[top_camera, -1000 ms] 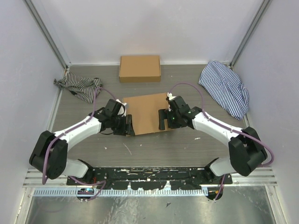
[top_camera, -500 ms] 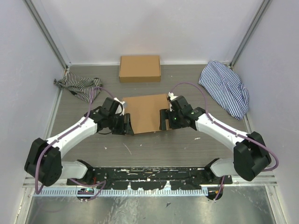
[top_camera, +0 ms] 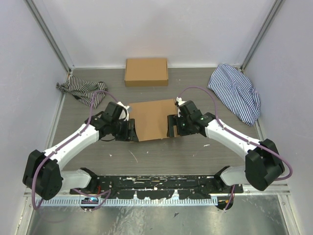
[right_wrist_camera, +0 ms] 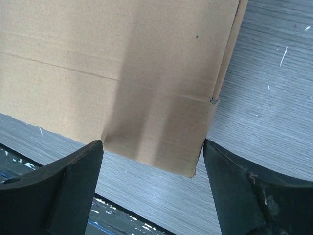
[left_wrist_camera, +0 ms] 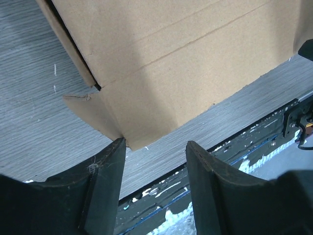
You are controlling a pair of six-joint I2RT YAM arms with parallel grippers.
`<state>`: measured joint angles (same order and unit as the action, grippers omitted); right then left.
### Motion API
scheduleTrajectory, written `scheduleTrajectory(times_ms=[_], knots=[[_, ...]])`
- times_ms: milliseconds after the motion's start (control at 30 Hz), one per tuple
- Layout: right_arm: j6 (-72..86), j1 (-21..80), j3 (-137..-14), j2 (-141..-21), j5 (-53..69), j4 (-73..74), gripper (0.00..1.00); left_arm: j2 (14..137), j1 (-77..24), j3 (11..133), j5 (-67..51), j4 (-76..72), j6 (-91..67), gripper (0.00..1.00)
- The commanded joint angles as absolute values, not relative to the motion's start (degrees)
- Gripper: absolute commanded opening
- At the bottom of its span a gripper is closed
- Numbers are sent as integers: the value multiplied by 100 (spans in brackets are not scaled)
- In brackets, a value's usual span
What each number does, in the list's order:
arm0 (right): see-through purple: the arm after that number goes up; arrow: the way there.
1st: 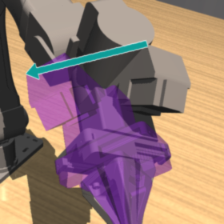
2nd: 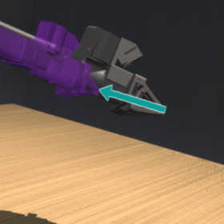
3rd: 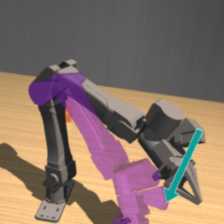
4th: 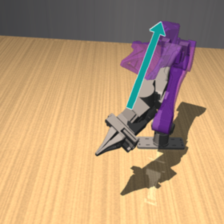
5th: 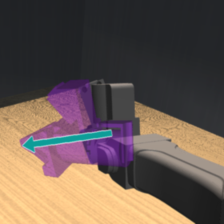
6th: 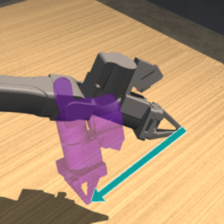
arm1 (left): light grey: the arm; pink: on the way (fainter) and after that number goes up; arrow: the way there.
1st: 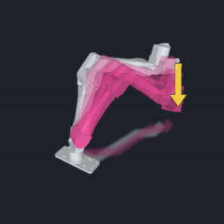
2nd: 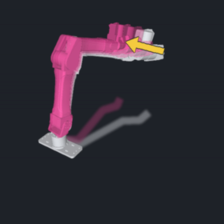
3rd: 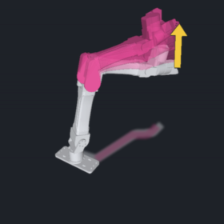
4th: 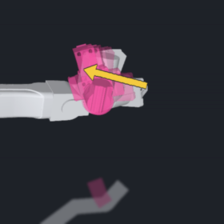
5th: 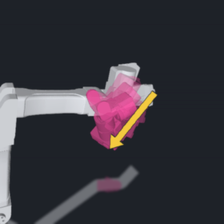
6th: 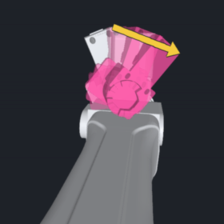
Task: Fold the paper box
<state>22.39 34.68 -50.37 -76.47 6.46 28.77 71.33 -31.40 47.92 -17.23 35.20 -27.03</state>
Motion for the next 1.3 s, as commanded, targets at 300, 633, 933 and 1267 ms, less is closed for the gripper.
scheduleTrajectory(times_ms=[300, 633, 933, 1267], knots=[[2226, 3496, -5106, -7510, 885, 2664, 87, 7554, -3164, 4700, -1809, 3240, -2646, 59], [2231, 3498, -5159, -7562, 129, 2872, 95, 7357, -3163, 4924, -925, 3803, -2612, 65], [2207, 3498, -5099, -7769, 89, 2646, 99, 6980, -3165, 4770, -311, 3513, -2793, 70], [2197, 3494, -4960, -7840, 350, 2408, 99, 7565, -3164, 4534, -616, 2938, -2763, 70]])
